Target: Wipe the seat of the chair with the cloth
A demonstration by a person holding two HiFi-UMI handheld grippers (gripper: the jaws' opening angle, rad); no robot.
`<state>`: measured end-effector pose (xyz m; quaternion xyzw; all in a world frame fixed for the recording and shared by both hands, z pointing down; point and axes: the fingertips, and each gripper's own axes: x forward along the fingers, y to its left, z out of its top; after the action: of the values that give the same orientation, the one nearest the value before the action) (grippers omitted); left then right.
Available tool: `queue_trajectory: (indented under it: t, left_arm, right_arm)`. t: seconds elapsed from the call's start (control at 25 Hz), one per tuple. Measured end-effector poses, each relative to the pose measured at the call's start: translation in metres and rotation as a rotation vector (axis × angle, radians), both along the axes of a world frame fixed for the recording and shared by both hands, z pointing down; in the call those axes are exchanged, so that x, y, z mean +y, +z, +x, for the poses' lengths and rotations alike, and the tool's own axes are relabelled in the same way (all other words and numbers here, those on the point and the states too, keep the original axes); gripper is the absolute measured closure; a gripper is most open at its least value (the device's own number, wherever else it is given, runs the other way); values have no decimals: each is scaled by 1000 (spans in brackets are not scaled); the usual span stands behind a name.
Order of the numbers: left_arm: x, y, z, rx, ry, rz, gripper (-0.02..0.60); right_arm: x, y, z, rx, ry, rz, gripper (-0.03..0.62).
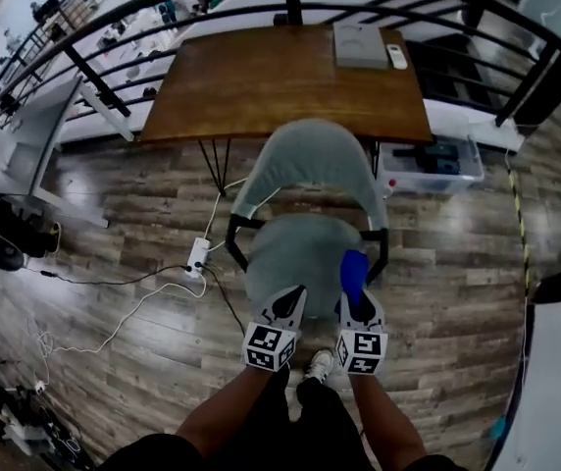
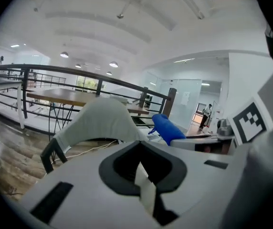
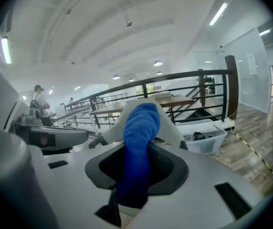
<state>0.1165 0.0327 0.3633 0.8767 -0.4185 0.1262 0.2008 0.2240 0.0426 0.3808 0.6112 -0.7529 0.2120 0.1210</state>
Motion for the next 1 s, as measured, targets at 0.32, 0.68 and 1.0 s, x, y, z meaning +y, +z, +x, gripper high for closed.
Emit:
queue_trajectory:
  t: [0.32,0.68,1.0]
  left_arm:
    - [29,-99,-25,28,-35,74,575]
    - [47,-169,-46,46,-56,190,575]
    - [51,-222,-46,63,-57,309,575]
  right_arm:
    - [28,-115,-27,-36,-87,144,485]
    - [50,-194,-37,-57,-162,340,485]
    - [53,-244,-49,42,-209,474,487]
